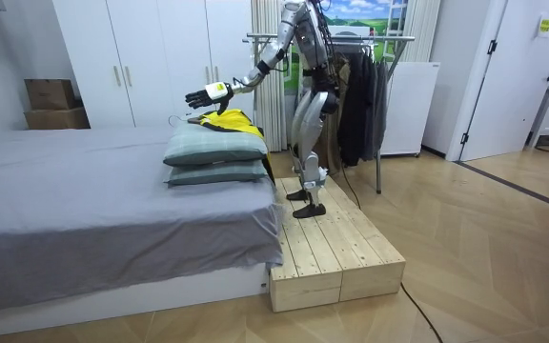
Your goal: Hang clothes
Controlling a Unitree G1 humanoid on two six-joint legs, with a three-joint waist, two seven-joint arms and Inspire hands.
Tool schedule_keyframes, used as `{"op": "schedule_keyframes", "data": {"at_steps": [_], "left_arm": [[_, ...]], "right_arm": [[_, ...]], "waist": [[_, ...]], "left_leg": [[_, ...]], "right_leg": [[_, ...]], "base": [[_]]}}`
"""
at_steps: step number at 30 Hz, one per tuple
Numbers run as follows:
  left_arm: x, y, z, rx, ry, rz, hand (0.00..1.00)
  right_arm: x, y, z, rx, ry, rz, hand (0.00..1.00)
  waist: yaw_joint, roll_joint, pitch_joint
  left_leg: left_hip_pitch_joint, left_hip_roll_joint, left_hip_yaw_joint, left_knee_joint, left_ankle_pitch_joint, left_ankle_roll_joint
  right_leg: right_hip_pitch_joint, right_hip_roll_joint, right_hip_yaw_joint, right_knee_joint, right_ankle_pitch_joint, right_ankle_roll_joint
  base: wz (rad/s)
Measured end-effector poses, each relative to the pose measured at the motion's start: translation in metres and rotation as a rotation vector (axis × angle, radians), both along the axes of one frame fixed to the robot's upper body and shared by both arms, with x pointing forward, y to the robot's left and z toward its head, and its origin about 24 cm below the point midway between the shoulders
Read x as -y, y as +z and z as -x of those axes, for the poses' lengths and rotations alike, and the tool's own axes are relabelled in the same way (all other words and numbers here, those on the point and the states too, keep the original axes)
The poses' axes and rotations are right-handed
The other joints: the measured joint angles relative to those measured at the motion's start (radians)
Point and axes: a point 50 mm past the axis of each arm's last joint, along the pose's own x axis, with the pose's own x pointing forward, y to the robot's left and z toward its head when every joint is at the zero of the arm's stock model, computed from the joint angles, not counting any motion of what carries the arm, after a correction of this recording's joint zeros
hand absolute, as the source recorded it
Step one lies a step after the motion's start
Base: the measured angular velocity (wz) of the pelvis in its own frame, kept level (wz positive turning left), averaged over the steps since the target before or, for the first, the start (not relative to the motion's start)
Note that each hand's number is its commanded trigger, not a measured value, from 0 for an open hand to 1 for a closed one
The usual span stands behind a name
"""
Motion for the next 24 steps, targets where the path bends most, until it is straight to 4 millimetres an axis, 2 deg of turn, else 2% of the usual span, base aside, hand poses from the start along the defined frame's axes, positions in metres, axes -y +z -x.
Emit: {"op": "schedule_keyframes", "data": {"at_steps": [4, 11, 14, 22, 24], "left_arm": [[0.0003, 0.0021, -0.0013, 0.01, 0.008, 0.019, 0.0], [0.0017, 0.0008, -0.0012, 0.009, 0.004, 0.034, 0.0], [0.0045, 0.0003, -0.0015, 0.007, -0.015, 0.02, 0.0], [0.0073, 0.0013, -0.0028, 0.01, -0.05, -0.005, 0.0], [0.0062, 0.0035, -0.0038, 0.004, -0.069, -0.045, 0.0]], "right_arm": [[-0.0013, 0.0017, -0.0043, 0.024, -0.013, 0.006, 0.0], [-0.0047, 0.0043, -0.011, 0.055, 0.006, 0.021, 0.0], [-0.0054, 0.0038, -0.0098, 0.055, 0.019, 0.032, 0.0], [-0.0056, 0.0044, -0.011, 0.067, 0.019, 0.032, 0.0], [-0.006, 0.0046, -0.0115, 0.071, 0.027, 0.023, 0.0]], "waist": [[-0.004, -0.001, 0.0003], [-0.034, -0.006, 0.0013], [-0.051, -0.013, 0.0049], [-0.057, -0.015, 0.0046], [-0.057, -0.015, 0.0045]], "left_leg": [[-0.041, 0.004, 0.0, 0.028, 0.0, 0.0], [-0.085, 0.007, 0.013, 0.05, 0.002, 0.003], [-0.103, 0.014, 0.027, 0.068, 0.002, 0.004], [-0.14, 0.018, 0.028, 0.09, 0.002, 0.005], [-0.156, 0.027, 0.028, 0.102, 0.0, 0.009]], "right_leg": [[-0.038, 0.001, 0.0, 0.021, 0.0, -0.001], [-0.087, -0.002, 0.004, 0.051, 0.0, -0.002], [-0.1, -0.001, 0.0, 0.065, 0.0, -0.005], [-0.132, -0.002, -0.005, 0.083, -0.002, -0.005], [-0.147, 0.0, -0.005, 0.09, -0.002, -0.005]], "base": [[0.01], [0.0], [0.04], [0.03], [0.0]]}}
